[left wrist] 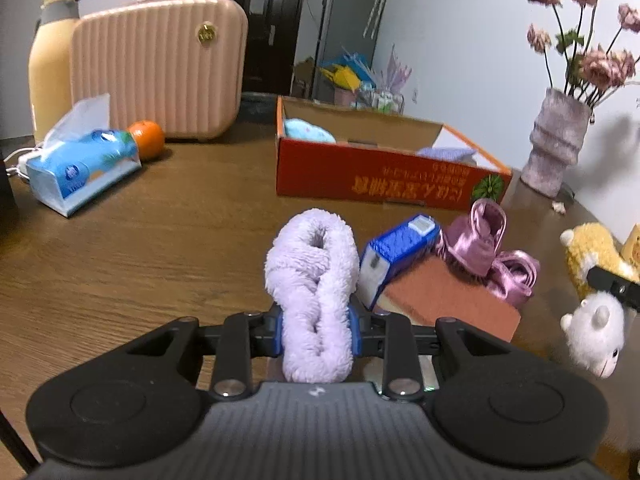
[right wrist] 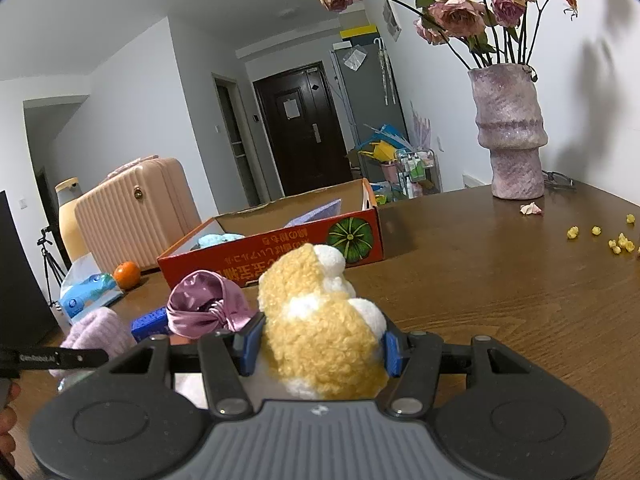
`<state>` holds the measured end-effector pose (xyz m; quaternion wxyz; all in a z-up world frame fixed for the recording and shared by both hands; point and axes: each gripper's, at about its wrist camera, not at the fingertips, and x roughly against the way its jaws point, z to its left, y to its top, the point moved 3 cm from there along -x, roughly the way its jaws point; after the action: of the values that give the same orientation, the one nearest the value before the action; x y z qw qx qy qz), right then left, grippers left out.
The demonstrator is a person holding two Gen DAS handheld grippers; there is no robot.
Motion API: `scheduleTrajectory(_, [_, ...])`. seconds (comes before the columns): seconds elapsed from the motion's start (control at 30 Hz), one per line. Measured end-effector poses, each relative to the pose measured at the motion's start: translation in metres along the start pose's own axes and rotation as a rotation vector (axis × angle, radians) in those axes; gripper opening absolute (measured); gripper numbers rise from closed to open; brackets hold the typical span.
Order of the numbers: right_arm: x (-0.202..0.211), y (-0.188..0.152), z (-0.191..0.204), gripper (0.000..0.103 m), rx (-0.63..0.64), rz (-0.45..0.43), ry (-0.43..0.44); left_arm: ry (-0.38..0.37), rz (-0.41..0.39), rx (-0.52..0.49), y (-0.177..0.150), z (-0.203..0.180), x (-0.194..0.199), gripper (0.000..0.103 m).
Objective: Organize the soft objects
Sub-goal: 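Carry sheep plush in right tool and lavender sock in left tool over box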
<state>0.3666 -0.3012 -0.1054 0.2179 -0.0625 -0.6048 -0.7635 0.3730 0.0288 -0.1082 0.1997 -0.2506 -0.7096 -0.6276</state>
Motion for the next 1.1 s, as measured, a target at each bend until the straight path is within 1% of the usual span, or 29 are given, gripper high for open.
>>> scheduleTrajectory(0.23, [0.004, 0.002, 0.004, 0.056, 0.016, -0.033, 0.015, 0.019, -0.097, 0.031, 0.01, 0.007, 0.024, 0.029])
scheduleTrajectory(0.4, [0.007, 0.006, 0.007, 0.056, 0.024, -0.056, 0.017, 0.033, -0.141, 0.055, 0.017, 0.012, 0.037, 0.029])
scheduleTrajectory(0.7, [0.004, 0.015, 0.01, 0.056, 0.016, -0.071, 0.018, 0.031, -0.173, 0.043, 0.028, 0.007, 0.045, 0.029])
scheduleTrajectory(0.97, [-0.004, 0.036, 0.02, 0.056, 0.007, -0.111, 0.05, 0.029, -0.204, 0.017, 0.048, -0.007, 0.044, 0.029])
scheduleTrajectory(1.1, [-0.013, 0.047, 0.026, 0.056, -0.003, -0.129, 0.066, 0.016, -0.218, 0.015, 0.057, -0.014, 0.04, 0.029])
